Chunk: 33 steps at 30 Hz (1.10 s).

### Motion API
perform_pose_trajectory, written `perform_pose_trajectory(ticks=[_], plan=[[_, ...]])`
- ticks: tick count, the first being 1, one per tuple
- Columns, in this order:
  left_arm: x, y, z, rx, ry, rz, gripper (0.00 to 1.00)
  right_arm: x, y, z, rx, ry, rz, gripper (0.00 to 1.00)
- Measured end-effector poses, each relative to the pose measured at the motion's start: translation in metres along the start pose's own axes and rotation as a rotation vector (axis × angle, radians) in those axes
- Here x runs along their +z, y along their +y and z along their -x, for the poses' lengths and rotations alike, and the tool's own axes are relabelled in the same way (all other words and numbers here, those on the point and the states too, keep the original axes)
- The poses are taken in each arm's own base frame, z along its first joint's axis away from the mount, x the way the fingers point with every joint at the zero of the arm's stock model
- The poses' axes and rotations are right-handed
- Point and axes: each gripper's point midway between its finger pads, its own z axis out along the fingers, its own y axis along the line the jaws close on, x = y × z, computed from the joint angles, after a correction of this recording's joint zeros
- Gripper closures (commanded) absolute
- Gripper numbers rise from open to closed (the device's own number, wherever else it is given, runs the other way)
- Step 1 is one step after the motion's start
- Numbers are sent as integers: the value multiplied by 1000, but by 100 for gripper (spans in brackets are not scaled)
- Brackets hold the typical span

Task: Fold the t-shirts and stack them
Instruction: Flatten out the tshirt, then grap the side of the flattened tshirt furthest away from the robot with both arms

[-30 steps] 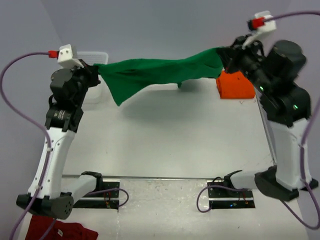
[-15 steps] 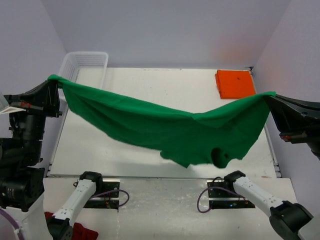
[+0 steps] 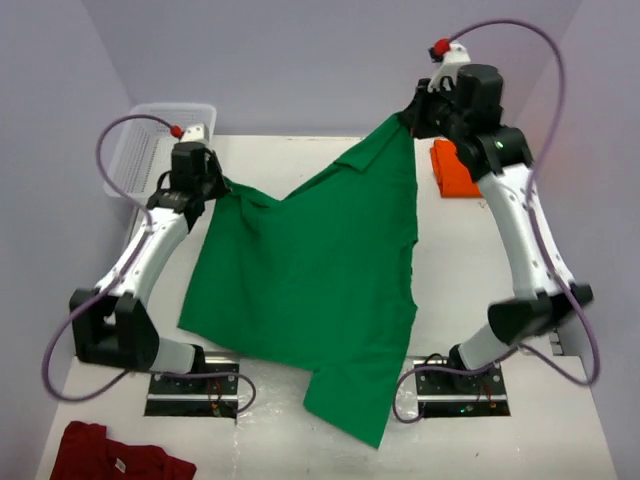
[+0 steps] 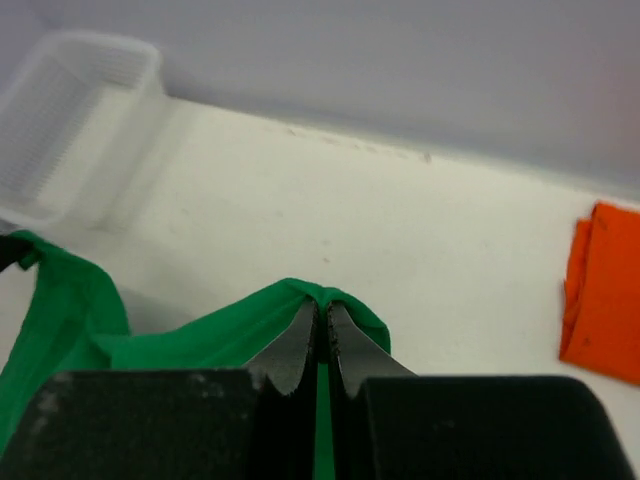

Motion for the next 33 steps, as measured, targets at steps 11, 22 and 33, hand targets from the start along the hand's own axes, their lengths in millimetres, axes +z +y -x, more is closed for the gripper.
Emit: perform_pose_trajectory(ticks=[11,22,33], plan=[[114,29,-121,4,229,79,100,162,-128,-196,54,486,-225,100],[170,29,-118,34,199,93,100,181,-143,-176,31,427,-240,100],[183,48,-74,3,117,137,100,173,-169,-214,62,505,-299,100]])
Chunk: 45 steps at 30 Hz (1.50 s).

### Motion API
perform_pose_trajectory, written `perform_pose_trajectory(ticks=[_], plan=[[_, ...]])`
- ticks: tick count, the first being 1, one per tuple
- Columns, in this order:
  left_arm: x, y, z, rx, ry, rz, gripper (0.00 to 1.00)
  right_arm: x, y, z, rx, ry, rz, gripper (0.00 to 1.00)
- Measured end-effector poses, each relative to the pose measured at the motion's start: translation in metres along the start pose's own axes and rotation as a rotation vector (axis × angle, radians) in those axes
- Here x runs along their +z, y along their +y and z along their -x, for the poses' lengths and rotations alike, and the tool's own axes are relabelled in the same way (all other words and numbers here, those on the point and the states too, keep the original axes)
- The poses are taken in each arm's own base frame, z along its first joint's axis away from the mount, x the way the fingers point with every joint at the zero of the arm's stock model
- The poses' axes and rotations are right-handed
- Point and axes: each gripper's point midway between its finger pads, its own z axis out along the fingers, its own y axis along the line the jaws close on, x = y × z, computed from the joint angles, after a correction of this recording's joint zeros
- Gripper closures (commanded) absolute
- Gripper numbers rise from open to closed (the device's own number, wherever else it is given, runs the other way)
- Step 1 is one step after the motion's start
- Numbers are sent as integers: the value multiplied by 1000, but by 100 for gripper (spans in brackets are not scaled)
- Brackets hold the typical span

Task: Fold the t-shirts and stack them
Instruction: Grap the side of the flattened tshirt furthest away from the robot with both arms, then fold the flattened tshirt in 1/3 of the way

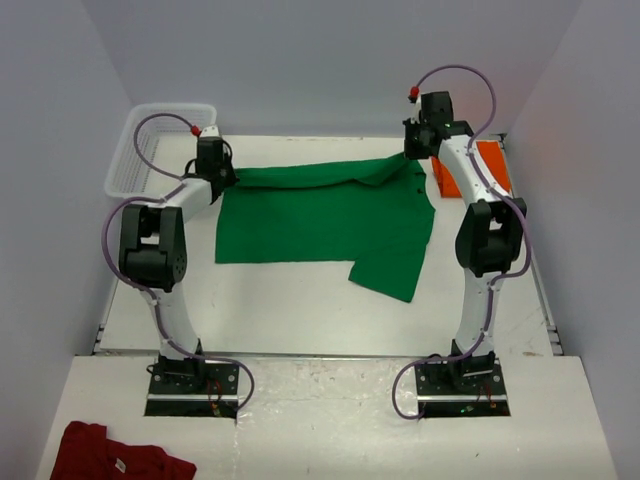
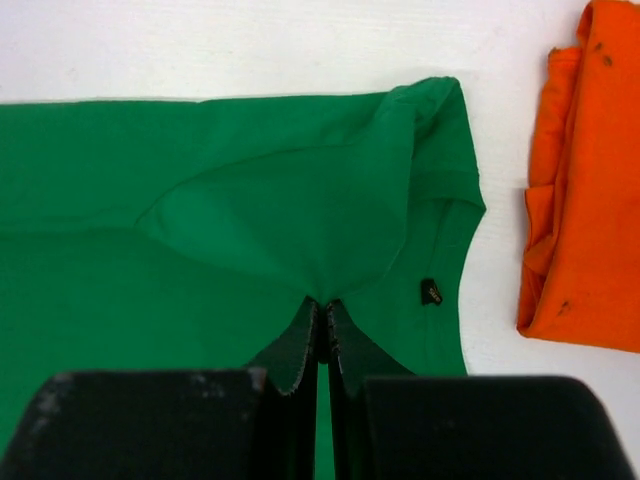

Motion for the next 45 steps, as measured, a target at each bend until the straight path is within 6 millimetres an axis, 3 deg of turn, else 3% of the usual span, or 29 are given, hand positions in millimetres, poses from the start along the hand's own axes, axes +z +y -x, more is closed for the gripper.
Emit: perform_pose_trajectory(ticks=[7,13,20,23,24,25,27,28,29,32,33,36,40,41,42,43,44,45], plan=[[26,27,18,-26,-6,62,100,9,-9,-25,22,61,-18,100],[43,38,-4,-11,64,95,100,10,-8,-29,24,73,-17,100],[43,36,-16,-5,108,79,99,8,-7,-37,50,103,-20,100],[42,37,-21,0,128,81,84,11,-7,-49,60,130,-19,100],[41,37,-22,0,131,82,72,12,-6,-55,60,145,-19,100],[41,37,-22,3,132,83,68,13,-6,-60,60,158,-19,100],[41,35,-22,5,131,85,58,13,-5,-67,64,182,-20,76],[40,34,-22,5,128,86,54,12,-3,-69,67,189,-22,70],[38,32,-23,8,125,88,53,11,-3,-70,69,190,-27,67],[20,33,-27,23,114,124,50,2,-1,-79,67,197,-53,30],[12,34,-27,29,105,139,48,-3,-2,-82,73,200,-65,23],[-17,25,-10,46,41,152,45,-20,2,-75,74,171,-71,15],[-52,-15,33,58,-92,75,44,-34,4,-46,76,90,-74,11],[-59,-26,41,62,-117,48,44,-36,5,-40,76,75,-72,14],[-64,-37,47,67,-140,18,44,-37,5,-34,76,63,-70,23],[-68,-45,51,74,-152,-7,46,-38,6,-31,76,54,-67,49],[-70,-55,53,80,-160,-39,55,-37,6,-28,73,49,-65,99],[-70,-60,54,86,-159,-63,60,-35,6,-27,72,48,-63,100]])
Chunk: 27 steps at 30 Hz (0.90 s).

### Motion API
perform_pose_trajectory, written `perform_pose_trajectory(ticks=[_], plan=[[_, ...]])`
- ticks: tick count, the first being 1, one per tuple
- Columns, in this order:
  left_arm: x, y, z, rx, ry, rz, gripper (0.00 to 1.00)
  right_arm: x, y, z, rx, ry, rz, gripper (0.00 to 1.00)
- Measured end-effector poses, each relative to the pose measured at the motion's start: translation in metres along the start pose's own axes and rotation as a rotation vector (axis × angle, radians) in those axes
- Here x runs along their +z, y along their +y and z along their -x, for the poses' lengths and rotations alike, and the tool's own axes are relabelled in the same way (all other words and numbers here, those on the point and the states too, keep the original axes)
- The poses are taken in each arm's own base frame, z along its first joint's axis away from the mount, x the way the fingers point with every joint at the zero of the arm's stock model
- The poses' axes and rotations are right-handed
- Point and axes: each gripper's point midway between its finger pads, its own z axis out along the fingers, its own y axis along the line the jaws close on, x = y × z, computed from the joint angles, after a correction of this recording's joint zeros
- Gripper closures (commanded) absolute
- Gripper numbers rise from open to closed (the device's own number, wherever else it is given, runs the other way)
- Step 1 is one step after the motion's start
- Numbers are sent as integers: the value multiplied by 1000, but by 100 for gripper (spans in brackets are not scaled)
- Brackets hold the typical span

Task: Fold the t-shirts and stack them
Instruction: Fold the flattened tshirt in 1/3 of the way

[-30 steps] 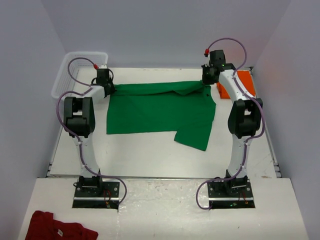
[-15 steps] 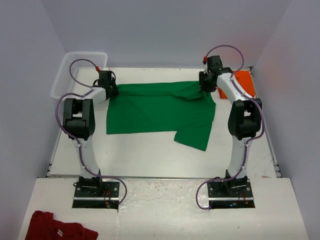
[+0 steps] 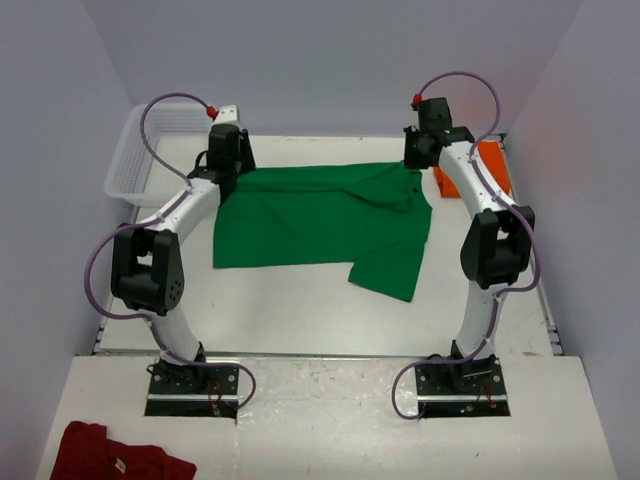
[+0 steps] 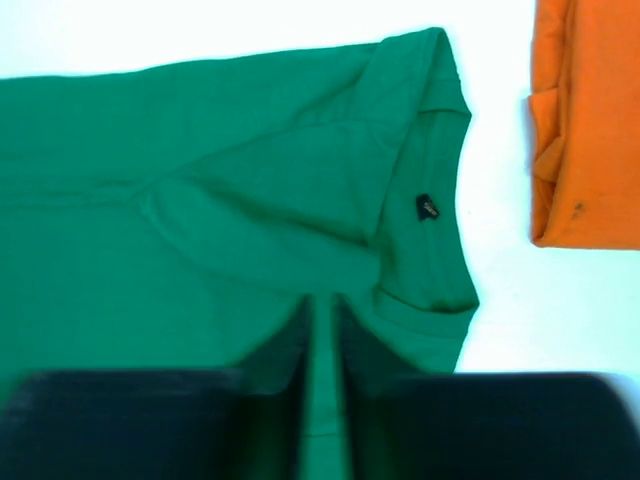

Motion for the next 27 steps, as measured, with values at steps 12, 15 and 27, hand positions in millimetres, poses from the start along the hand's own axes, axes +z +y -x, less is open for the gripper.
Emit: perform_pose_trajectory(ticks=[12,15,27], plan=[[51,-40,-70,34,193,-214,100,73,25,-50,103,185,114,100],[57,-42,-98,26,256,-229,100,78,27,-71,135,233,115,100],[8,-35,-163,18,377,-225,100,51,76,-139,134,300,169,100]])
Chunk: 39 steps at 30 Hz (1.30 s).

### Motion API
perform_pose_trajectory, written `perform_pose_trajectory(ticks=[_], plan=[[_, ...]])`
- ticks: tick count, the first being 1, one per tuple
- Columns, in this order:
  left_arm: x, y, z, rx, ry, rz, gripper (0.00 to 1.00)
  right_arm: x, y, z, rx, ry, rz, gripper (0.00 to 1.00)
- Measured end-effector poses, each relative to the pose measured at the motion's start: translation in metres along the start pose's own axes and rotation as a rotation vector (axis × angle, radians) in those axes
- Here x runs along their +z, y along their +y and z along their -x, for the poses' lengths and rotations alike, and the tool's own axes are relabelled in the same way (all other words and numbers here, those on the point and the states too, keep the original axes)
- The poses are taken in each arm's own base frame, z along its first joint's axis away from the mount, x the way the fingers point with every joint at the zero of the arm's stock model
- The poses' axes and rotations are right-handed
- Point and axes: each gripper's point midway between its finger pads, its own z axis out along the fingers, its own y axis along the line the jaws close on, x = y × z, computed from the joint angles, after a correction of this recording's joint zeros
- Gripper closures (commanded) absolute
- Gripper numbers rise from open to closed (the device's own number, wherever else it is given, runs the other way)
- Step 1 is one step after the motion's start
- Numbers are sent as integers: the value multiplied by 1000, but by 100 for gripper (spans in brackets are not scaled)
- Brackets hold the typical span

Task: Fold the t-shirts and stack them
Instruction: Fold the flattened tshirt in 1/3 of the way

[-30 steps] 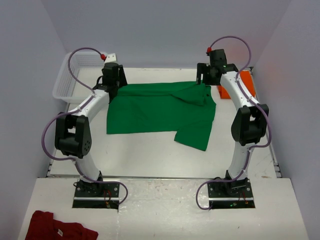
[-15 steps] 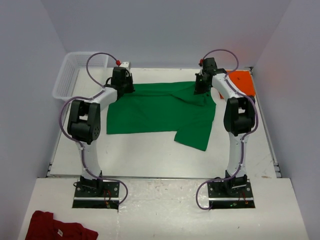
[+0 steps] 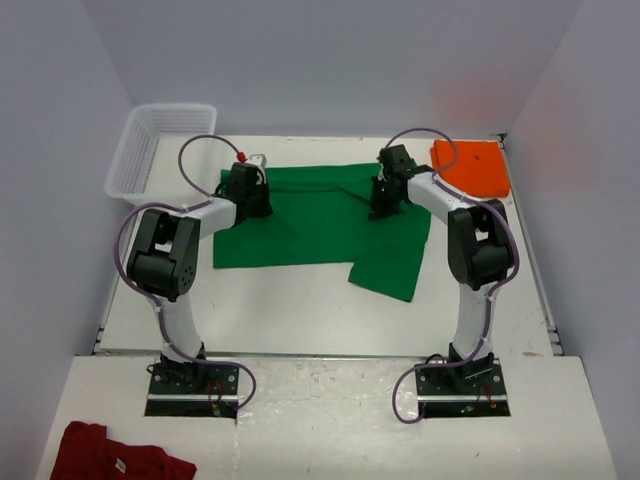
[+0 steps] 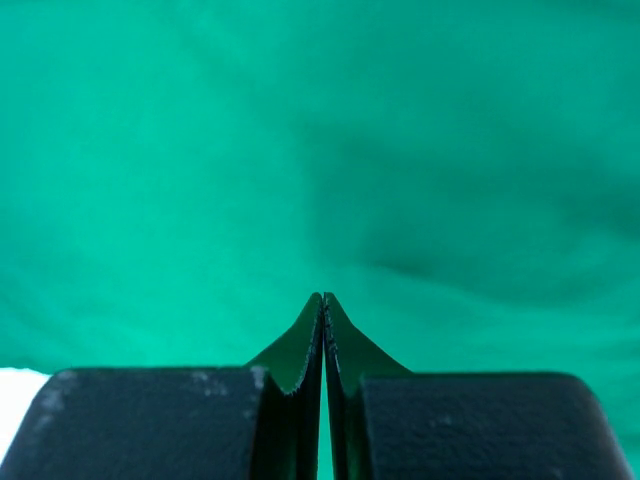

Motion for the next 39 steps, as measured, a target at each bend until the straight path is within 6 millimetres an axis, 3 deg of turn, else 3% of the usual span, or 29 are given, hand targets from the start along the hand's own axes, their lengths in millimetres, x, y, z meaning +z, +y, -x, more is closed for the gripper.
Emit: perform_pose_trajectory(ticks=[6,11,19,26,34,39], plan=[[-3,6,-6,-1,9,30,100,-2,23,-20,-38,-1,-2,100],[-3,15,-22,-14,39,79,100,10,-1,-49,-8,52,-76,100],[-15,20,-37,-49,36,134,100,3,-8,-61,43,26,-93,100],[-39,17,-66,-58,49,166,100,-14,-9,-101,78,37,-87,100],[-74,7,-107,-66,63,137,100,-43,-28,-147,147,43,-108,100],[-95,5,-130,-71,74,113,100,-66,-31,-162,182,15,-93,100]])
